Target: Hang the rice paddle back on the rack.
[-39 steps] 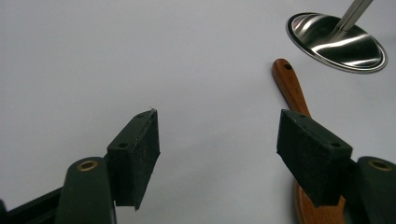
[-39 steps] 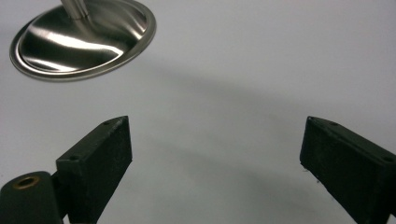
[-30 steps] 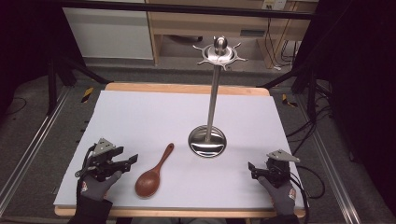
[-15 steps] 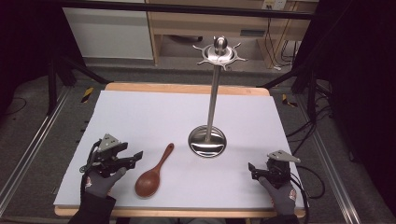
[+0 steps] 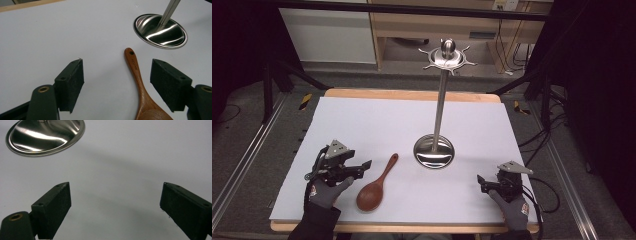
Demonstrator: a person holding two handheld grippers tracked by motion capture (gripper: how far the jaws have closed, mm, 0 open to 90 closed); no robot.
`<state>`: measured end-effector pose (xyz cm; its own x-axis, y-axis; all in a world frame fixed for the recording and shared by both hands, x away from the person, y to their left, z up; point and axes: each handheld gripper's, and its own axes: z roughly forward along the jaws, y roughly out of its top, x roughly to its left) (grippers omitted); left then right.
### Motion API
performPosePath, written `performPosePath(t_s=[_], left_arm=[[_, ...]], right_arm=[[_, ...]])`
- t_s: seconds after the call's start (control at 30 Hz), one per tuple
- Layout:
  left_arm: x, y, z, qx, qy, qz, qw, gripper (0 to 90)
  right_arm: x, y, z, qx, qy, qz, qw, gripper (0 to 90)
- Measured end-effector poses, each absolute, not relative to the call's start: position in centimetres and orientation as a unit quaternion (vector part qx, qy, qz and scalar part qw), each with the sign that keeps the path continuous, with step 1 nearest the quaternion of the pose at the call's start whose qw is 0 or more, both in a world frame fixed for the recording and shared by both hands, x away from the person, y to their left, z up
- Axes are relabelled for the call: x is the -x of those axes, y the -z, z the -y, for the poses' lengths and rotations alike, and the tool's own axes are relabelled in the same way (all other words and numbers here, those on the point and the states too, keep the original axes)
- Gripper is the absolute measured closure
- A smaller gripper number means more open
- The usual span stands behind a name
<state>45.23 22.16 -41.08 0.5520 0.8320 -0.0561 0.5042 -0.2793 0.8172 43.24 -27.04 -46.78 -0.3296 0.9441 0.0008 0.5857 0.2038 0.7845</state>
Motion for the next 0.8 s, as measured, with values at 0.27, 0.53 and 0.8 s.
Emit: performPosePath(t_s=[0.27,0.53,0.8], left_arm=[[-45.8,40.7,-21.1,-0.785,-0.193,-0.423,0.41,25.8],[-46.3,40.5,-19.6,-0.797,-0.188,-0.412,0.4,25.5],[-46.8,40.3,-18.5,-0.81,-0.188,-0.4,0.385,24.0]], right_arm=[[-43.2,46.7,26.9,-0.518,-0.356,-0.737,0.249,10.2],[-43.2,46.8,26.8,-0.516,-0.361,-0.737,0.245,10.2],[-43.2,46.7,26.8,-0.518,-0.361,-0.737,0.243,10.0]])
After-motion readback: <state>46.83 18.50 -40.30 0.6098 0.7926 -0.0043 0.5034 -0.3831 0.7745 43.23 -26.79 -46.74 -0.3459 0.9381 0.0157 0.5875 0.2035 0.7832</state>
